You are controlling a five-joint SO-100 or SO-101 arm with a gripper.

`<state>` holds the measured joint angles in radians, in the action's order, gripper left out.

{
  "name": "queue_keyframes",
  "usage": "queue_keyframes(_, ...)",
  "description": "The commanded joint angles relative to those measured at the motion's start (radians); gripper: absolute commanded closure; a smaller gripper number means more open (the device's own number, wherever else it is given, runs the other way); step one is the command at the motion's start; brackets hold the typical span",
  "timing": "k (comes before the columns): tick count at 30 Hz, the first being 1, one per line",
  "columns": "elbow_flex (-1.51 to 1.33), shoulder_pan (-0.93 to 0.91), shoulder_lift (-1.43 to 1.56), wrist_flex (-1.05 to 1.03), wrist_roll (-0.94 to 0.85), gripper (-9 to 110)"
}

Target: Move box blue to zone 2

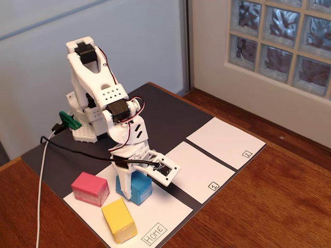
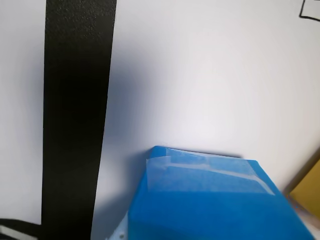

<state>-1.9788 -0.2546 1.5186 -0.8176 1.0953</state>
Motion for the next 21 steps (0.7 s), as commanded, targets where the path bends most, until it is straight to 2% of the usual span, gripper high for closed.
queue_keyframes(1,0.083,0.020,0.066,-0.092,0.000,102)
queue_keyframes(10,0.301,0.075,0.192,-0.382,-0.038,102)
queue_keyframes(21,0.356,0.308,0.353,-0.465,-0.054,102)
